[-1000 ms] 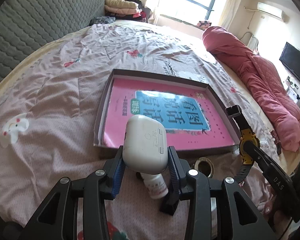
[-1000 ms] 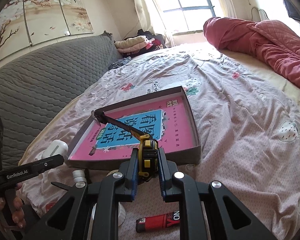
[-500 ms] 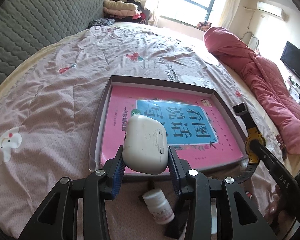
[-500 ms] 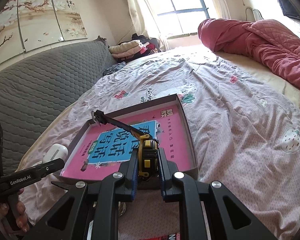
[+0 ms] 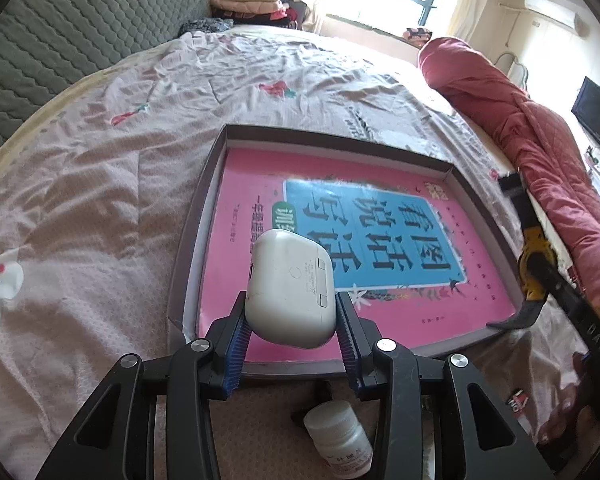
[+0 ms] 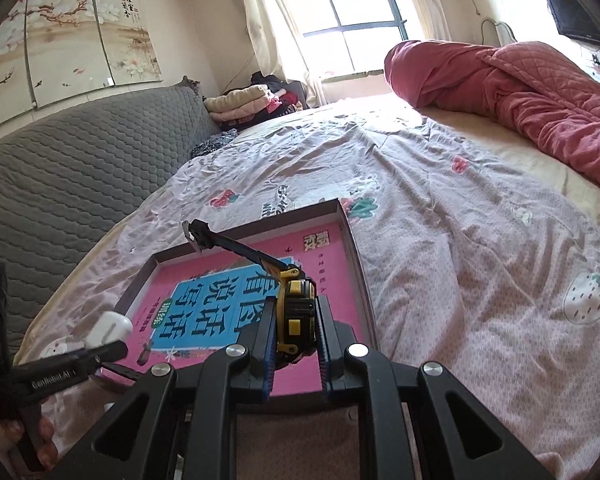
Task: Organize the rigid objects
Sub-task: 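Carry the earbud case and tape measure over the tray with both tools, then lower the earbud case onto the workbook and open the left tool while the right tool releases the tape measure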
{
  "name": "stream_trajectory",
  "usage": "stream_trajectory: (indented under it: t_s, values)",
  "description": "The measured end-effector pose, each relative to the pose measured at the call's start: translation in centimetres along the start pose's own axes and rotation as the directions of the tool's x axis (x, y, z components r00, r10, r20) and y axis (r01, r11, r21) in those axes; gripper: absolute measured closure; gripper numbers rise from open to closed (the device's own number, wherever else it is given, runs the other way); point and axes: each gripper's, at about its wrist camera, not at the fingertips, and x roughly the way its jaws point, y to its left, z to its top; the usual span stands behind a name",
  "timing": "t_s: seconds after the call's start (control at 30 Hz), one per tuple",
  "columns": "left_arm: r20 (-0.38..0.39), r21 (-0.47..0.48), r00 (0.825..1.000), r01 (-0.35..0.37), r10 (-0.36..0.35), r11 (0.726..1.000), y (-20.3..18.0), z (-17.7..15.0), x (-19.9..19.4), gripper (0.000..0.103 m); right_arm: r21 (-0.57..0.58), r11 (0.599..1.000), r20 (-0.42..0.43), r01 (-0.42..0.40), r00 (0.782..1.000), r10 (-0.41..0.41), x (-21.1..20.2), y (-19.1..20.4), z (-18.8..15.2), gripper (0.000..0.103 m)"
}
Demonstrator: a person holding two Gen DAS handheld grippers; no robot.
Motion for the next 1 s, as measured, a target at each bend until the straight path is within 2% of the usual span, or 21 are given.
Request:
stream_trajectory:
  t_s: [0.2,0.37,0.63,0.77,1.0]
  values:
    - [-0.005,0.022,1.000,-0.015,0.015,1.000,-0.1,-0.2,0.6,0.061,-0.033,0.999,0.011,0.035,0.999,-0.034,0.9,1.1,0.2,0.085]
    - [-0.015,0.042,1.000,-0.017,0.017,0.999,-0.5,0.0,1.1,0.061,-0.082,0.995,-0.029,0.062,0.997,-0.065,2.3,1.6,-0.2,0.085]
    - [-0.028,0.053,0.999,-0.022,0.024,0.998,-0.9,0.0,1.8,0.061,-0.081,0.994,-0.068,0.076,0.994,-0.081,3.1,0.9,-0.7,0.085]
    - [-0.025,0.098,0.999,-0.029,0.032,0.995,-1.6,-0.3,1.9,0.061,-0.091,0.992,-0.095,0.088,0.991,-0.097,3.7,0.9,-1.0,0.085]
    - [-0.032,0.100,0.999,-0.027,0.030,0.995,-1.9,-0.2,2.2,0.061,-0.160,0.977,-0.090,0.138,0.984,-0.154,4.0,1.8,-1.4,0.085]
